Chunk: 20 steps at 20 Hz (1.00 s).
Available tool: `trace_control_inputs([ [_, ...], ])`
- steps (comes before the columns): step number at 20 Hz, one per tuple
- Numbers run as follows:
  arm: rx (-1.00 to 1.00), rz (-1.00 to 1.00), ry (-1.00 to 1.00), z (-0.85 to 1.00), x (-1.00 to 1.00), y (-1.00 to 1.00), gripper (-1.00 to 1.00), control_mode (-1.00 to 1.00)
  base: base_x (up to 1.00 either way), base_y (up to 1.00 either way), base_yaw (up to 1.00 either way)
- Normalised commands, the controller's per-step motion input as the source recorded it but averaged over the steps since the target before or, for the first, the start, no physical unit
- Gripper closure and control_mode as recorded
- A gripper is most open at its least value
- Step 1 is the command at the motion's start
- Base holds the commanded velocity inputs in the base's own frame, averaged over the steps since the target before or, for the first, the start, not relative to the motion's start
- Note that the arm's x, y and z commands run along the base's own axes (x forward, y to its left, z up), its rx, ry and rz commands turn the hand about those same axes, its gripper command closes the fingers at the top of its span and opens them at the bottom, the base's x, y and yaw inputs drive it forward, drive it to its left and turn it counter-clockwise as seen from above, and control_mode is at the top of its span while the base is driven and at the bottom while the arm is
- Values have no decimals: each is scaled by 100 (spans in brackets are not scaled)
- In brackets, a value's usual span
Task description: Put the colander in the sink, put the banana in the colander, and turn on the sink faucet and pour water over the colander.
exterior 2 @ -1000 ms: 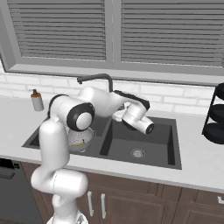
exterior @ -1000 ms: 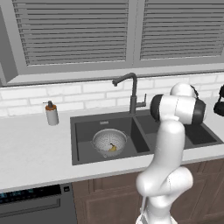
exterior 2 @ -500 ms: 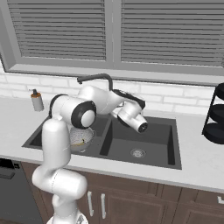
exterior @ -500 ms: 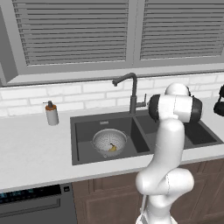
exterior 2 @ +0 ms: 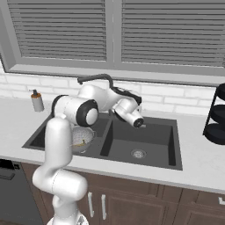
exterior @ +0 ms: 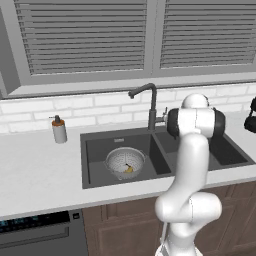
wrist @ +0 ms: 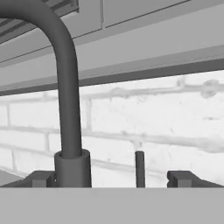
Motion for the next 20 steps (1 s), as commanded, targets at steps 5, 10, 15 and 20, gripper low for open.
trace_control_inputs([
  [5, 0, 0, 0, -3, 28, -8, -100, -100, 0, 0, 0],
  [10, 0, -3, 0, -12, 25, 1, -100, -100, 0, 0, 0],
  [15, 0, -10, 0, -27, 34, 3, -100, -100, 0, 0, 0],
  [20, 0, -9, 0, -20, 42, 0, -100, -100, 0, 0, 0],
])
